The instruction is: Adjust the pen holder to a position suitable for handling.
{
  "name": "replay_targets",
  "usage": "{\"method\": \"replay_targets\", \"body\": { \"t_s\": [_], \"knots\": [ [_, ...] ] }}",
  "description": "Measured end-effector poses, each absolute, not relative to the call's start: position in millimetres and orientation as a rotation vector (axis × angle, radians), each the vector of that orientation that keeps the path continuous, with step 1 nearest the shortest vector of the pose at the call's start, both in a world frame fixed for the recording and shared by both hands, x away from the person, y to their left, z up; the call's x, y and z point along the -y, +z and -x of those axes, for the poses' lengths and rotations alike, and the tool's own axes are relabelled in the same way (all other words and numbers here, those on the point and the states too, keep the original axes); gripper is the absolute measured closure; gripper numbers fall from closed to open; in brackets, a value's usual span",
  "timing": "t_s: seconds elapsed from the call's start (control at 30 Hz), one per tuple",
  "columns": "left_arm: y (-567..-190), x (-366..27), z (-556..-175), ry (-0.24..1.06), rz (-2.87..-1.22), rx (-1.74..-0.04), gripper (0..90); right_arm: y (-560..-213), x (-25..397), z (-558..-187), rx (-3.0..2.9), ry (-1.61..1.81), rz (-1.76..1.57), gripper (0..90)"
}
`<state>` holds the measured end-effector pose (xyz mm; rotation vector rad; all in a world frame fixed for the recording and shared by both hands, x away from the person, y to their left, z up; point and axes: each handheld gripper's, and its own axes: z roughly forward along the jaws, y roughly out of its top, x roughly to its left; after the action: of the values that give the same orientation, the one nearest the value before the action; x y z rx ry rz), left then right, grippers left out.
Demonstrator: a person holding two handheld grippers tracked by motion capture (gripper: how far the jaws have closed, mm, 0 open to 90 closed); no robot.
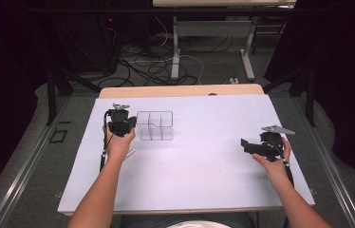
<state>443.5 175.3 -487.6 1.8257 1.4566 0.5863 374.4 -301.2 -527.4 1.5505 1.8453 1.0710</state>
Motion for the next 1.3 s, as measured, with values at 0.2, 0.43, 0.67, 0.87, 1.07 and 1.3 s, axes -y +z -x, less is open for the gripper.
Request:
{"method": "replay_targets", "body": {
  "t_s": [0.2,0.43,0.67,0.87,1.07,1.3],
  "knots": [
    [-487.7,-163.4,-442.5,0.577,-1.835,-1.443,90.0,-527.5,301.8,-374.6,-1.849,1.069,-1.548,6.3],
    [-489.1,-147.0,-441.6,0.560,-1.826,-1.420,90.0,-527.7,301.8,-374.8,-1.849,1.069,-1.547,6.3],
    [-489.1,-133.6,-441.5,0.541,-1.831,-1.408,90.0,-528.1,301.5,-374.9,-1.851,1.069,-1.545,6.4],
    [-489.8,-124.0,-441.2,0.530,-1.825,-1.398,90.0,-528.6,301.1,-375.1,-1.851,1.068,-1.550,6.4],
    [-490.7,-115.1,-441.3,0.525,-1.818,-1.388,90.0,-528.8,300.6,-375.1,-1.852,1.068,-1.554,6.4],
    [-490.9,-104.3,-441.7,0.510,-1.818,-1.382,90.0,-529.0,300.6,-375.1,-1.857,1.069,-1.552,6.4]
  ]
}}
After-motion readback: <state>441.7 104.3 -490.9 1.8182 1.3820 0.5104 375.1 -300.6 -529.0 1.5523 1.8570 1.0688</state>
